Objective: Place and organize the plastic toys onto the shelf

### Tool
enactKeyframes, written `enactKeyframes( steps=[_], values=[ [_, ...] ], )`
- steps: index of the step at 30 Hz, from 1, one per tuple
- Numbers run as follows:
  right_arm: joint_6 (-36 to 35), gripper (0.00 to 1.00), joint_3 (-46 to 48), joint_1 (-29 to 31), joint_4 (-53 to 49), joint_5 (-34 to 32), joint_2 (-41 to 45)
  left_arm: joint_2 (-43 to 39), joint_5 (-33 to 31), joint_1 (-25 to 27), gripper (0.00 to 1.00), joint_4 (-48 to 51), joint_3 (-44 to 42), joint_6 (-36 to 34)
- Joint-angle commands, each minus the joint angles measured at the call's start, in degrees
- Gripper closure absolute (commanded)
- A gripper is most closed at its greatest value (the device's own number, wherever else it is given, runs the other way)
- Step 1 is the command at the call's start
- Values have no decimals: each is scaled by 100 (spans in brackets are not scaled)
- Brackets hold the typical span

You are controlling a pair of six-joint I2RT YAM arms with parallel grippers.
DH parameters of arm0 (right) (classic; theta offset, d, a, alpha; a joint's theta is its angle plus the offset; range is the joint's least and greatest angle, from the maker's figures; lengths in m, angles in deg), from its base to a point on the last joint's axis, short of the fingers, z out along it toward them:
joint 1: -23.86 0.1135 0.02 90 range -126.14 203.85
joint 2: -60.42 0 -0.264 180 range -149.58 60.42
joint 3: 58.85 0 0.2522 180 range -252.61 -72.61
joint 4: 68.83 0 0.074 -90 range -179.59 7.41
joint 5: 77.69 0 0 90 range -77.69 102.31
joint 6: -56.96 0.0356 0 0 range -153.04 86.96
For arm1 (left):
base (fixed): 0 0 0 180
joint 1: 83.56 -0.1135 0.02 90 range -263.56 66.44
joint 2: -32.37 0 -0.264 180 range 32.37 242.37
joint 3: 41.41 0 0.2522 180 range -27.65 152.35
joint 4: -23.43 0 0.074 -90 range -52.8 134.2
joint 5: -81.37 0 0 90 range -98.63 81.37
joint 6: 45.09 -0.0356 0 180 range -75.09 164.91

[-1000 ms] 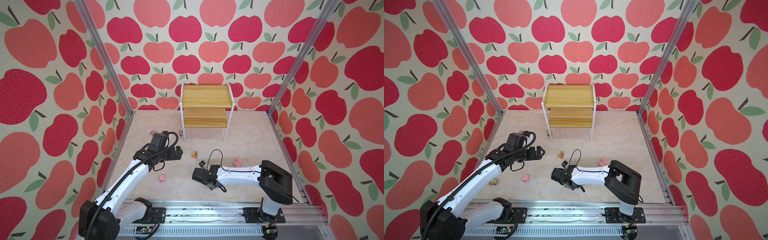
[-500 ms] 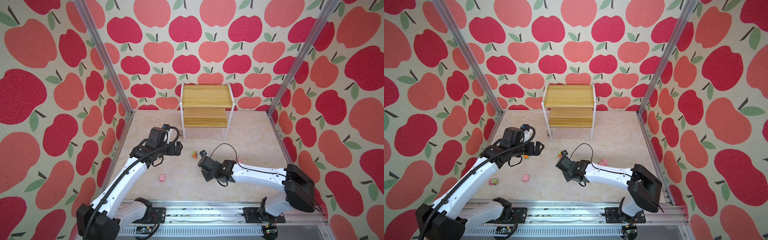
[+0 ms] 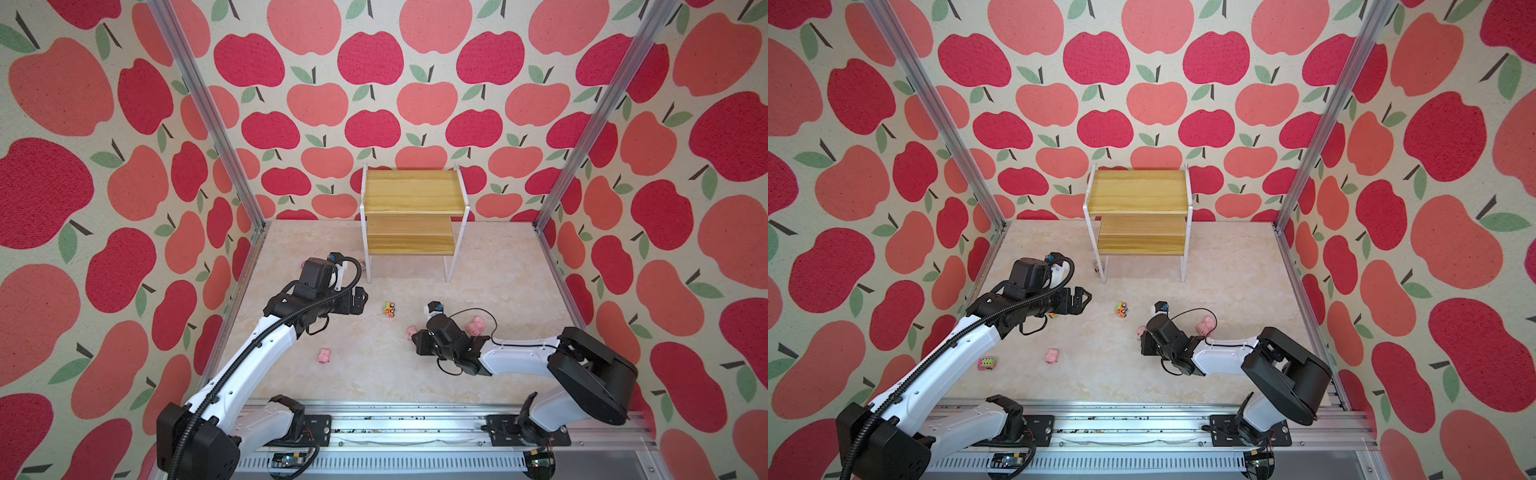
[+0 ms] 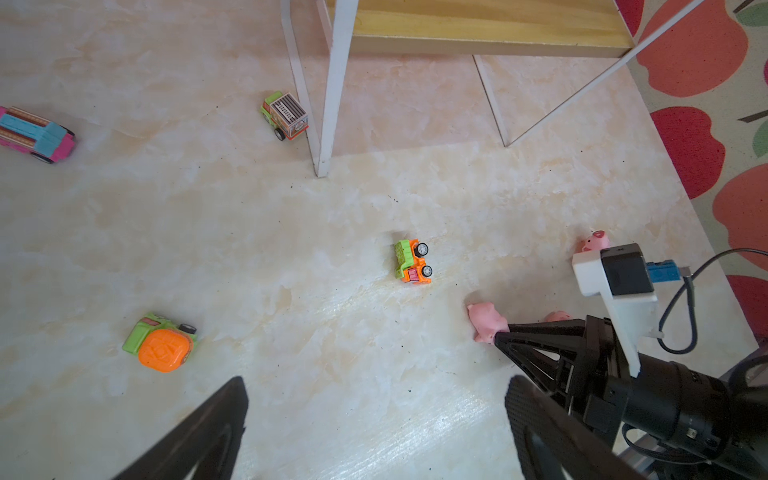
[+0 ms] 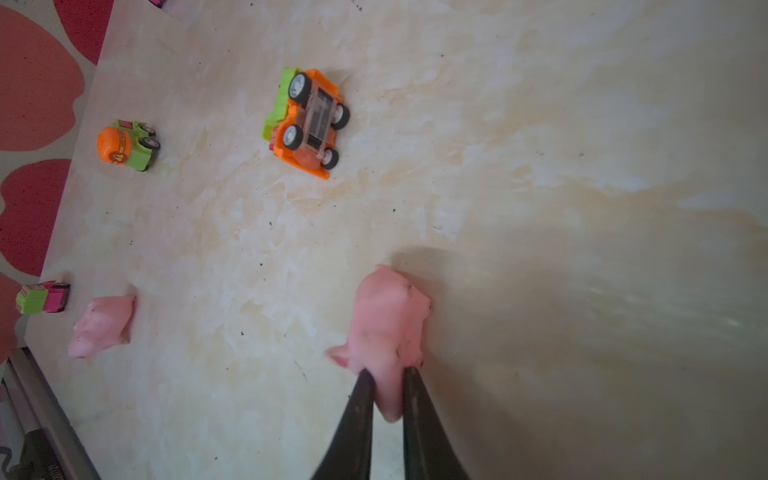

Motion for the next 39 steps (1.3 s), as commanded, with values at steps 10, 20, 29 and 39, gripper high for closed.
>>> enactKeyframes(
  steps=[10,20,29,39],
  values=[
    [-961,49,-348,-119,-2200,-1558,1428,39,303,-90,1,-302,-167,-75],
    [-3379,49,-1365,678,-2848,-2036,686,-114,233,-103,1,-421,-287,-162],
    [-3876,56,-2456,1226,-3592,-2518,-767,-110,185,-103,1,-449,-301,-194],
    [-3679,67,-2610,1003,-3666,-2451,-1229,-91,170,-103,1,-452,-308,-207]
  ],
)
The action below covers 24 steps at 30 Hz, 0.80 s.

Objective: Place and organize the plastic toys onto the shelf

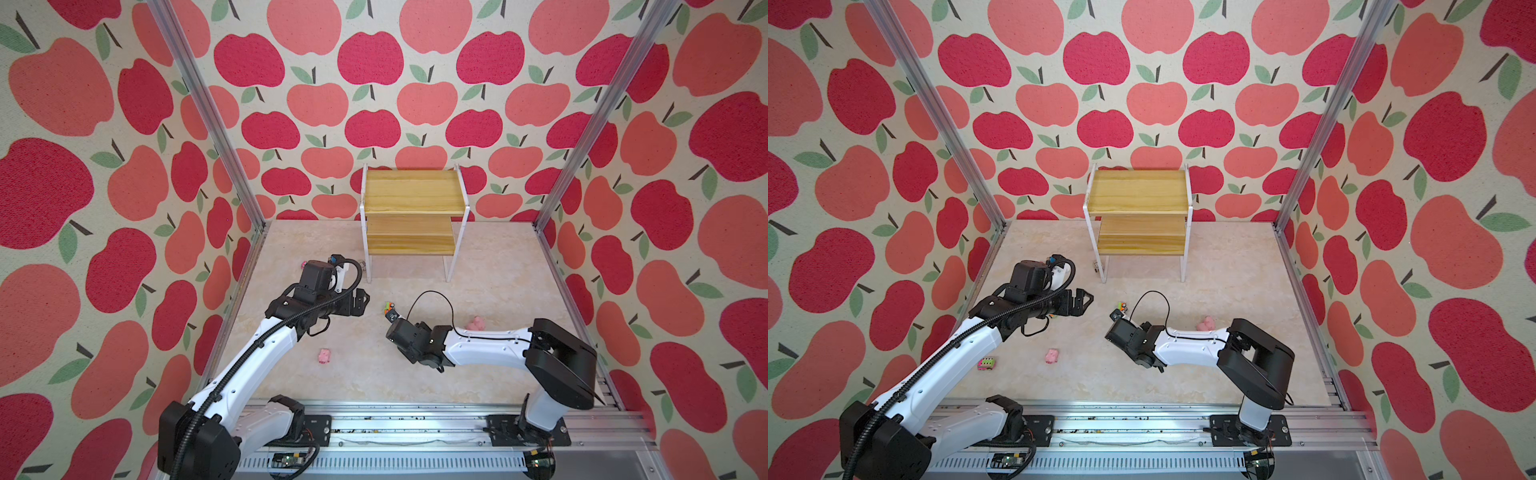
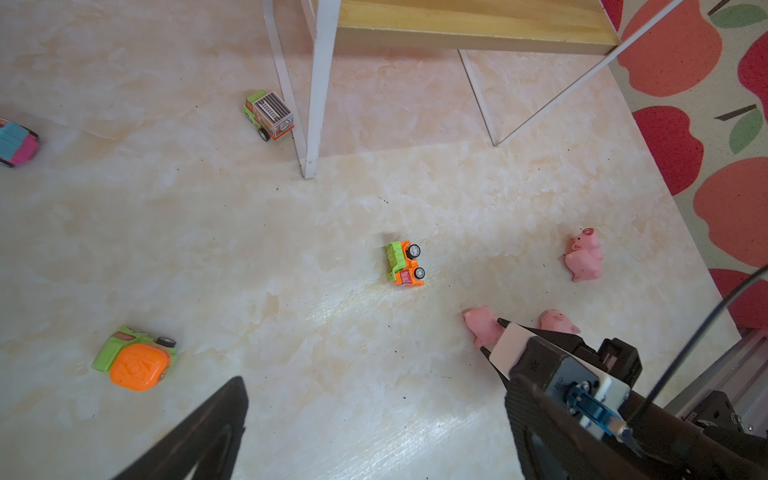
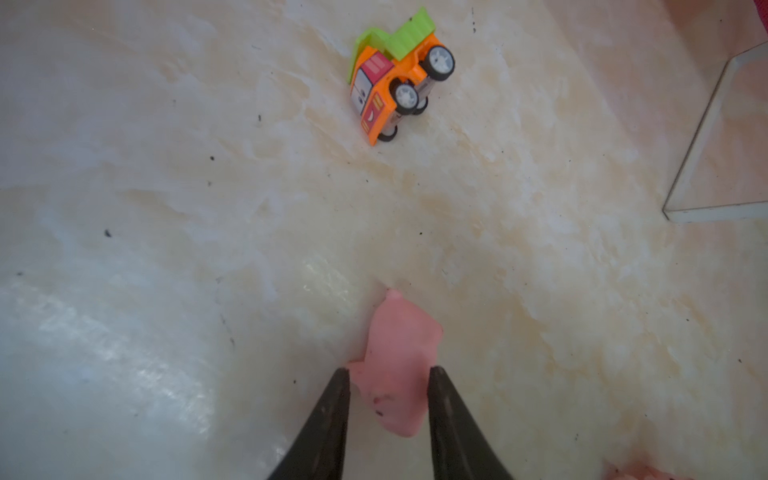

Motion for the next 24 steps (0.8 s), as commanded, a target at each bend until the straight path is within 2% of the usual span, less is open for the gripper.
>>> enactKeyframes(
  steps=[1,12,17,20,24],
  values=[
    [108,67,12,-167,-131,-22,80,-81,-60,-31,1,-91,-71,-162],
    [588,66,1384,-1169,1232,1302,1163,-72,-49,-31,1,-93,-72,-179],
    [536,59,1785,-1379,1744,1578,1609,-72,-27,-31,1,-110,-81,-192],
    [576,51,1936,-1435,1963,1634,1819,-107,-2,-24,1,-151,-115,-196],
    [917,45,2156,-1435,2319,1597,1998,-152,3,-5,1,-184,-145,-214]
  ],
)
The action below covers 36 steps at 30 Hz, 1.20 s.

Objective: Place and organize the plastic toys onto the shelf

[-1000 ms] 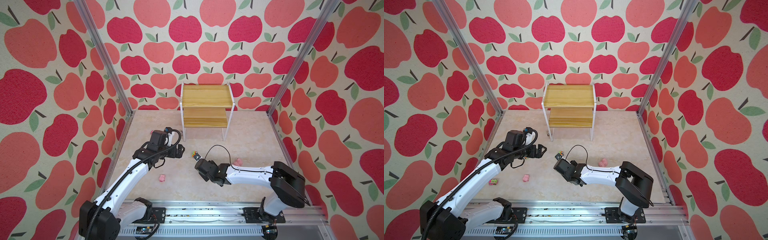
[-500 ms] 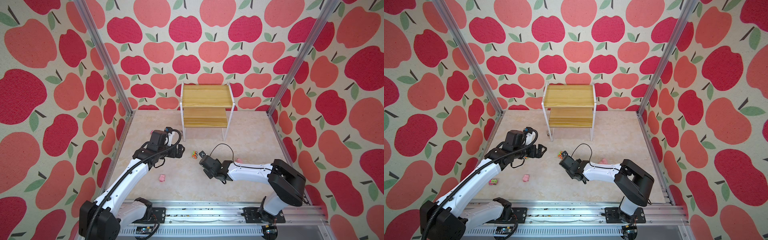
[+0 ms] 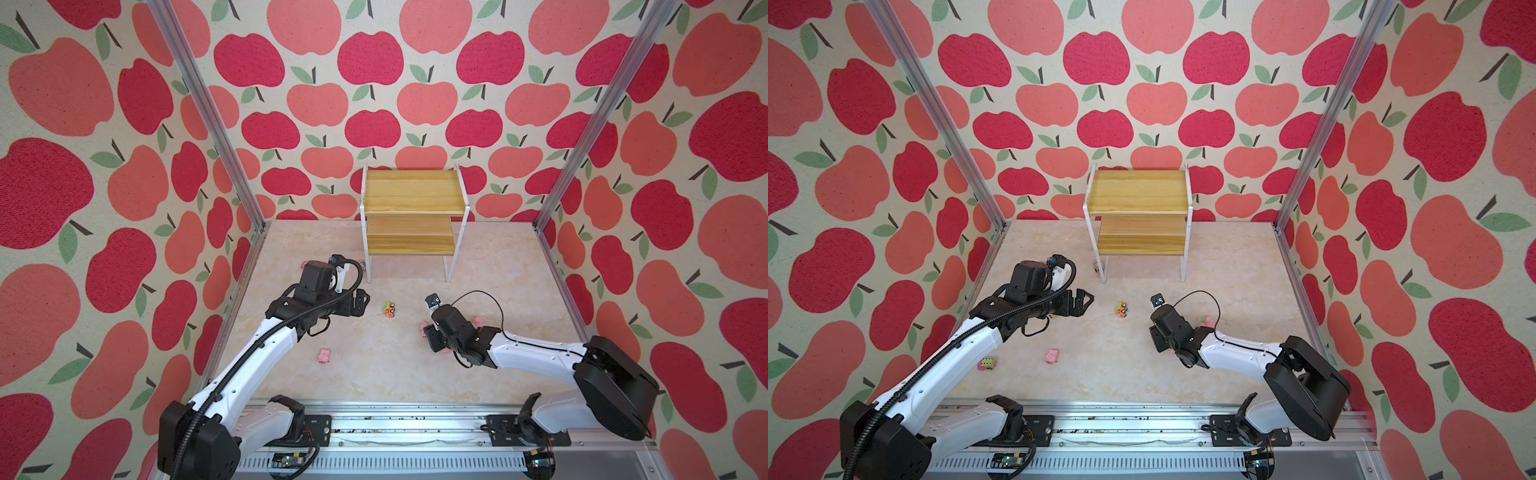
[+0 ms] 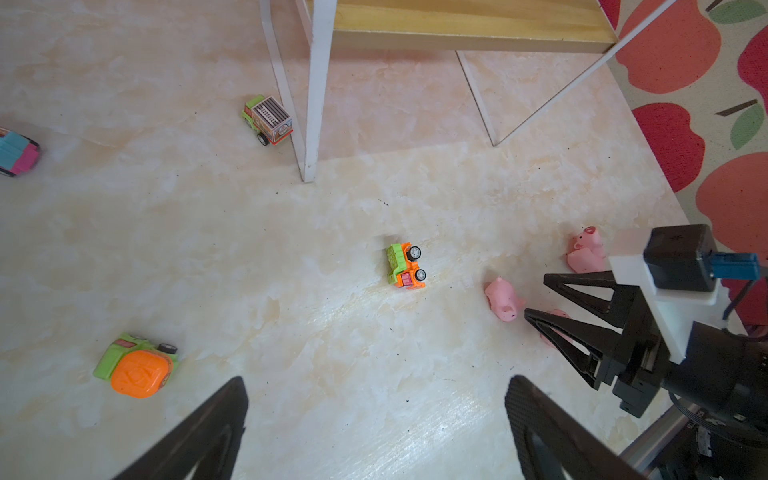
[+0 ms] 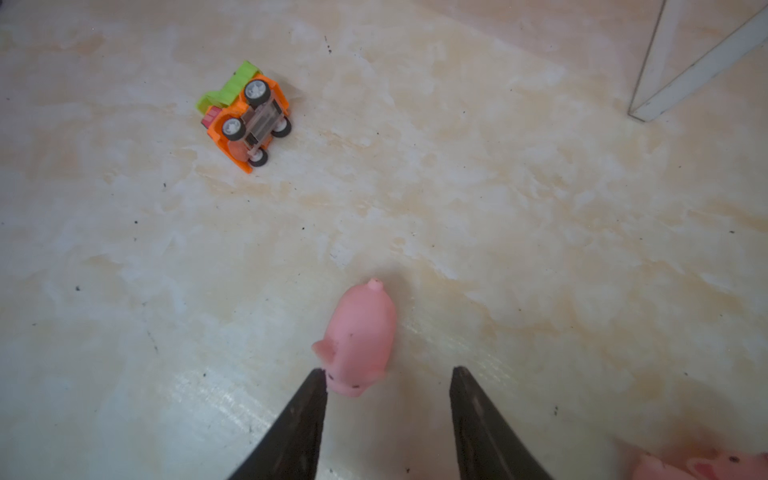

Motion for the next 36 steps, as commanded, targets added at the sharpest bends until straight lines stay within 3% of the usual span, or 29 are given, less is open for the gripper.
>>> enactKeyframes(
  steps=[1,4,10,15,36],
  values=[
    [522,45,208,-21,411,3,199,-134,3,1,1,-88,-70,-115],
    [1251,44,350,183,424,-488,346,-134,-10,28,1,-101,-80,-115],
    [2038,43,198,1031,-29,-1892,325,-134,42,77,1,-99,-62,-90],
    [2576,43,290,1353,-43,-2424,68,-291,35,141,1,-91,-57,-89],
    [2243,40,102,1355,780,-2097,-934,-609,-85,257,1,-68,-121,-146]
  ],
)
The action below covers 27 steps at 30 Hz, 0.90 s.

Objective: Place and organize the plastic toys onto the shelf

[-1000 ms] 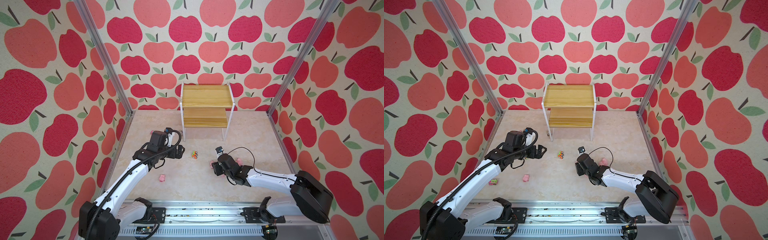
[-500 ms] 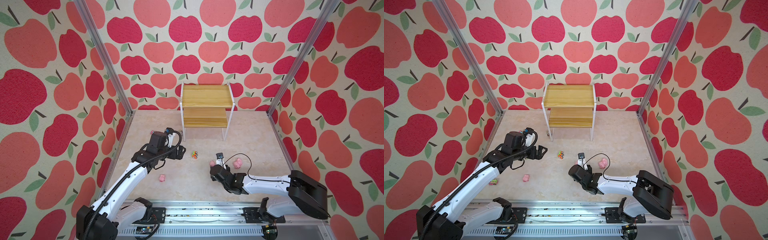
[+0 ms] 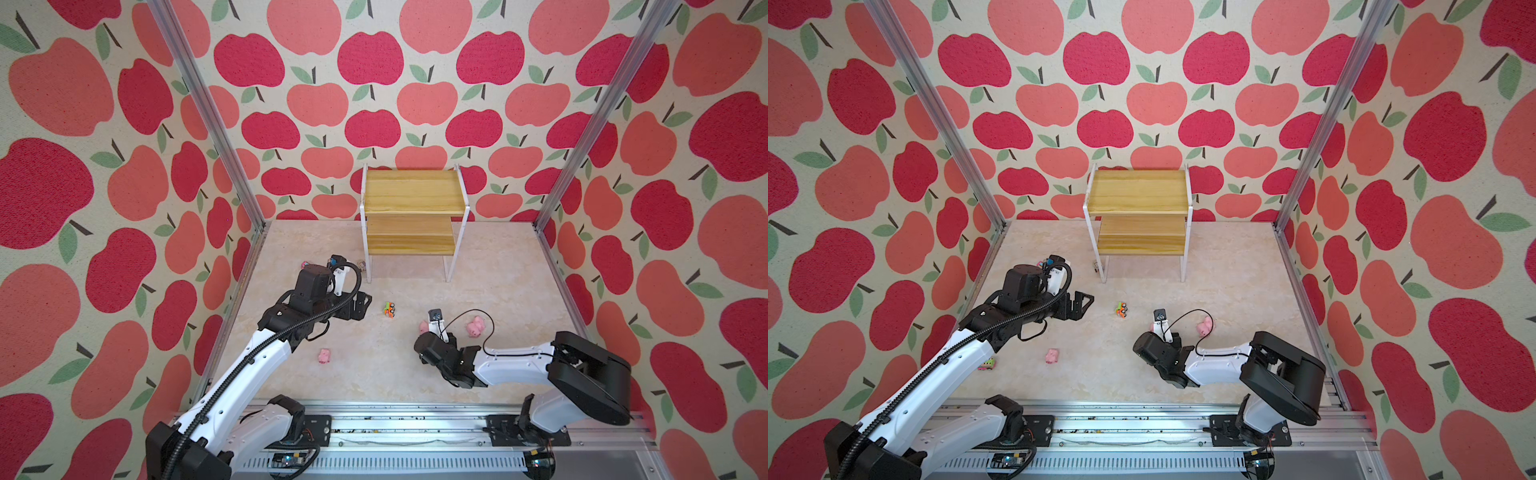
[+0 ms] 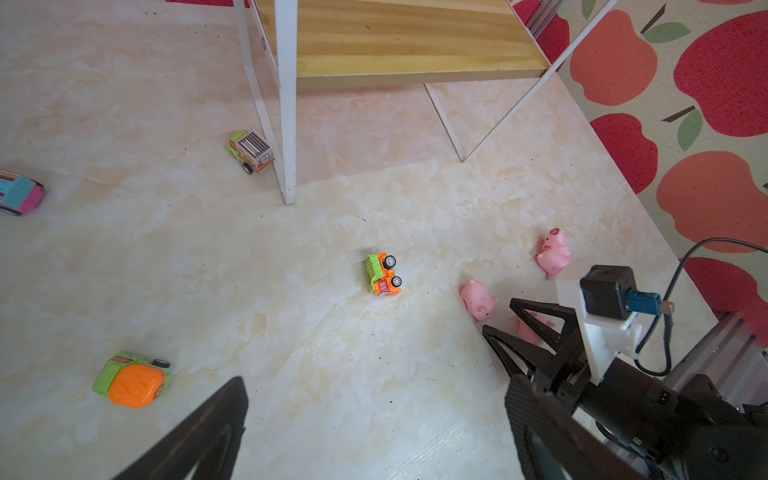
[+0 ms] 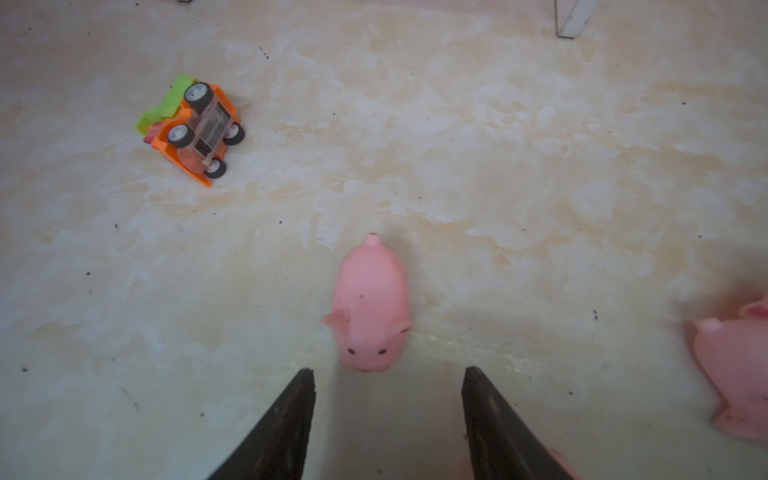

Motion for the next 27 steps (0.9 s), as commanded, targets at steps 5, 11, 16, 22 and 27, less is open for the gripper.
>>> enactKeyframes(
  steps=[5,11,16,22,27],
  values=[
    [-156,41,-213,-75,301,132,-253,-43,-33,25,1,-67,-69,-102],
    [-137,51,-137,-337,510,429,-338,-19,-2,25,1,-71,-68,-94],
    [-528,68,-144,-420,770,615,-251,-40,-18,25,1,-77,-74,-94],
    [-1207,77,-100,-580,834,1232,349,-49,-19,25,1,-76,-61,-94],
    [-1741,77,-155,-732,532,1780,1056,-107,0,25,1,-34,-51,-104]
  ],
)
